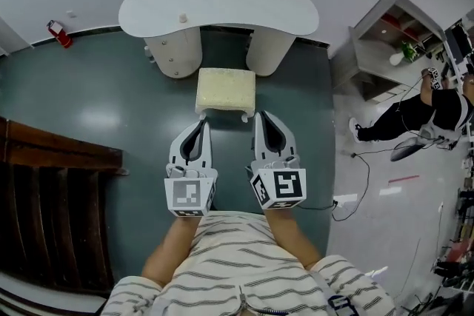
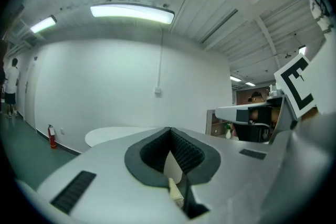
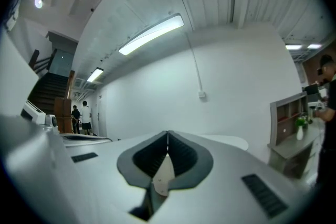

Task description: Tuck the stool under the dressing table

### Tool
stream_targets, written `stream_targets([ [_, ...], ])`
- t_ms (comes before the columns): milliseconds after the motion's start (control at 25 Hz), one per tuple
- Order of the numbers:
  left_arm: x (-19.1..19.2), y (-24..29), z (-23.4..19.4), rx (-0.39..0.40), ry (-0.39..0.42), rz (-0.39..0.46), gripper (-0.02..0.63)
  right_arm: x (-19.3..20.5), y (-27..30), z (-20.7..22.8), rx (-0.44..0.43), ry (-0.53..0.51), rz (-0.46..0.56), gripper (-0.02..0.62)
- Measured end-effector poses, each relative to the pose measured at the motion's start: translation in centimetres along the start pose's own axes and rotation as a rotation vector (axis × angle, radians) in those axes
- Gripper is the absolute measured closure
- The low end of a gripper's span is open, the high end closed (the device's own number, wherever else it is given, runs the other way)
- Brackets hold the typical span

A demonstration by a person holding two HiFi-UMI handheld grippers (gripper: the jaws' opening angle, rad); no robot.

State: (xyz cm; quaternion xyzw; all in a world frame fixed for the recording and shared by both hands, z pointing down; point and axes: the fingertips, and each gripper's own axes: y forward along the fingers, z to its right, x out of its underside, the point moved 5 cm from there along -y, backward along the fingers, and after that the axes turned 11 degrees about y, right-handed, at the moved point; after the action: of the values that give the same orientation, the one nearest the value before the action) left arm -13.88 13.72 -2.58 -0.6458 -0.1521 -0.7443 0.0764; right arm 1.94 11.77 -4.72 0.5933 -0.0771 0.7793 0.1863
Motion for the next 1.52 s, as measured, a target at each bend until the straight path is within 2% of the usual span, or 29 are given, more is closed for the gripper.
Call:
stream_targets([
  [360, 0.5, 11.6, -7.5, 0.199, 0.012, -0.005, 0.601, -0.9, 12.5, -0.5, 0.154, 0.010, 0.018, 0.581],
  [560, 1.7, 16.1, -9.2, 0.246, 0.007, -0.022, 0.600, -0.7, 16.4, 0.9, 0.210, -0.001, 0.013, 0.581],
  [720, 4.2, 20.0, -7.5, 0.217, -0.007, -0.054, 0.601, 1.5, 18.2, 4.8, 0.197, -0.003, -0.032, 0.581],
  [920, 9.2, 22.8, -5.9, 0.123, -0.003, -0.102, 0.601, 7.0, 20.9, 9.0, 0.118, 0.021, -0.096, 0.581],
  [1040, 11.2, 25.3, -4.1, 0.072, -0.003, -0.146, 0.601, 8.8, 22.2, 12.6, 0.094, 0.042, -0.142, 0.581],
  [1240, 14.1, 27.9, -1.5, 0.014, -0.018, -0.220, 0.601, 11.9, 23.0, 17.7, 0.115, 0.081, -0.195, 0.581],
  [1520, 20.1, 30.1, -0.2, 0.019, -0.041, -0.233, 0.601, 17.5, 24.8, 20.8, 0.154, 0.099, -0.232, 0.581],
])
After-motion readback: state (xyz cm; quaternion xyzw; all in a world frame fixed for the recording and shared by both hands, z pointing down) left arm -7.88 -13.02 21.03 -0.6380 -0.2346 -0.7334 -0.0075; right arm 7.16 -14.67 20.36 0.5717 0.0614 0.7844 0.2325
